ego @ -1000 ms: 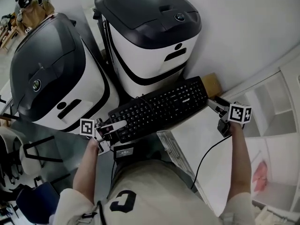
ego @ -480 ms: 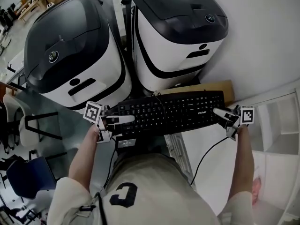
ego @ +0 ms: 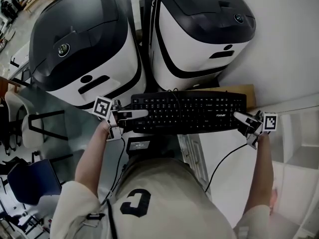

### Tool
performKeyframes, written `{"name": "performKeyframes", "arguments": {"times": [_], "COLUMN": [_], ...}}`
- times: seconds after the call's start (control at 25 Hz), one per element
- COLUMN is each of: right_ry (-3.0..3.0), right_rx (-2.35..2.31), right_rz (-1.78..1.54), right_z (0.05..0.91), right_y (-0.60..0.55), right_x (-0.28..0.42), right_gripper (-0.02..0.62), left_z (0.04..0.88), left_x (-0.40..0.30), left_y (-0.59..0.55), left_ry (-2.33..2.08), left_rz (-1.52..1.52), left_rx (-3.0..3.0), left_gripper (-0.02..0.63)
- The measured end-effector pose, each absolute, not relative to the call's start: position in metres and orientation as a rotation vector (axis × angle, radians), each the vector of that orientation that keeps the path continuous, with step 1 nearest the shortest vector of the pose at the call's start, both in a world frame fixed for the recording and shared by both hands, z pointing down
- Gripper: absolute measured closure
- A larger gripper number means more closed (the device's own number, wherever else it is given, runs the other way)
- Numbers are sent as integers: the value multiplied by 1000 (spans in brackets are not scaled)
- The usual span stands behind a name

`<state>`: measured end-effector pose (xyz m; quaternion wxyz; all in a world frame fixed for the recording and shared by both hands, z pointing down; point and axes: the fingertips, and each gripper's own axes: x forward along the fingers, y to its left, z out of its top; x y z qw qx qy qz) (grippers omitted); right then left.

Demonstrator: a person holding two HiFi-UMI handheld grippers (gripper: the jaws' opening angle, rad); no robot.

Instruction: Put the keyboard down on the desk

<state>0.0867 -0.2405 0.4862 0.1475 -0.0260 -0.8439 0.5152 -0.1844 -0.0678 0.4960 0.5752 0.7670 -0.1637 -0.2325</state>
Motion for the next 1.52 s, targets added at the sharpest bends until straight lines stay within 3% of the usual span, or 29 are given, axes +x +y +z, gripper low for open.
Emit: {"name": "performKeyframes", "arguments": {"times": [1.52], "right_ry": [-2391], "right_rx": [308], "right_rz": [1587], "right_z": [498], "right_y": [-188], "right_x": [128], "right_gripper": [472], "left_z": [542], "left_x": [-182], "left_y": [-122], "left_ry": [-358], "left_rz": [-218], "left_rx": [1755], "left_gripper": [502]}}
